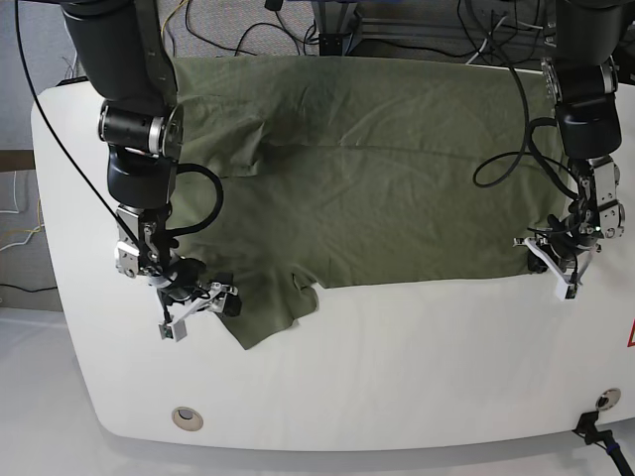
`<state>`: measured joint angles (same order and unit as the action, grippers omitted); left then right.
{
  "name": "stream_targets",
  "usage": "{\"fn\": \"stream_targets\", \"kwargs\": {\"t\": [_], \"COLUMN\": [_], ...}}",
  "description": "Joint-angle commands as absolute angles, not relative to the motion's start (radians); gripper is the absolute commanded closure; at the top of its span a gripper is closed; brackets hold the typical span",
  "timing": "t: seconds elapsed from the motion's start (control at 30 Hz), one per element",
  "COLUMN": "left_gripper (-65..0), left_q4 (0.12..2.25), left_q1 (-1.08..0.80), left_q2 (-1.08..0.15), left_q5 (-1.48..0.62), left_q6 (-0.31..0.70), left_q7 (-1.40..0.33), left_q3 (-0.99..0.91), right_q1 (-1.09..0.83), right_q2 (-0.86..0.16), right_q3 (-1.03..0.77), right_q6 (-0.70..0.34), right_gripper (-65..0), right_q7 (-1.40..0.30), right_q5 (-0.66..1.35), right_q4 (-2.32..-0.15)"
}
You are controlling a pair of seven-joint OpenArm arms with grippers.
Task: Fold the T-shirt properly
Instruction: 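Reach both grippers to the hem edge and grasp it, then lift the hem and fold it over onto the shirt body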
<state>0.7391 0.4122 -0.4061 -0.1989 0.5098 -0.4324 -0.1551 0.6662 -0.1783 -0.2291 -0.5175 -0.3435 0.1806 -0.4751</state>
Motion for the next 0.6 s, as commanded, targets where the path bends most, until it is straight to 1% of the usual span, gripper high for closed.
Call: {"fn": "stream_targets", "kwargs": {"t": [0.0, 0.13, 0.17, 0.23, 0.33, 0.37, 0.5, 0.57], "left_gripper": [0.0, 0.0, 0.0, 0.0, 0.0, 0.0, 0.0, 0.0], "left_q4": [0.756, 0.757, 0.757, 0.757, 0.763, 0.782, 0.869, 0.924], "left_q1": [0.435, 0.433, 0.433, 0.433, 0.433, 0.433, 0.4, 0.378], "left_q2": [-0.424, -0.424, -0.424, -0.424, -0.424, -0.424, -0.421, -0.418], "left_q5": [-0.203, -0.203, -0.203, -0.203, -0.205, -0.205, -0.206, -0.206], "left_q6": [0.512, 0.513, 0.513, 0.513, 0.513, 0.513, 0.513, 0.513], "left_q7": [-0.429, -0.429, -0.429, -0.427, -0.423, -0.423, -0.42, -0.42], "left_q3": [-0.157, -0.157, -0.157, -0.157, -0.16, -0.16, -0.163, -0.177], "right_q1": [0.69, 0.69, 0.69, 0.69, 0.69, 0.69, 0.693, 0.69], "right_q2": [-0.173, -0.159, -0.159, -0.159, -0.157, -0.157, -0.157, -0.157], "right_q3": [-0.228, -0.228, -0.228, -0.226, -0.226, -0.226, -0.226, -0.226], "right_q6": [-0.522, -0.522, -0.522, -0.522, -0.522, -0.522, -0.522, -0.522], "right_gripper": [-43.6, -42.6, -39.9, -28.9, -4.8, 0.0, 0.0, 0.0], "right_q7": [-0.364, -0.364, -0.364, -0.364, -0.364, -0.364, -0.366, -0.386], "right_q5": [0.176, 0.176, 0.176, 0.176, 0.176, 0.176, 0.176, 0.176], "right_q4": [-0.483, -0.483, -0.483, -0.483, -0.483, -0.484, -0.486, -0.535]}}
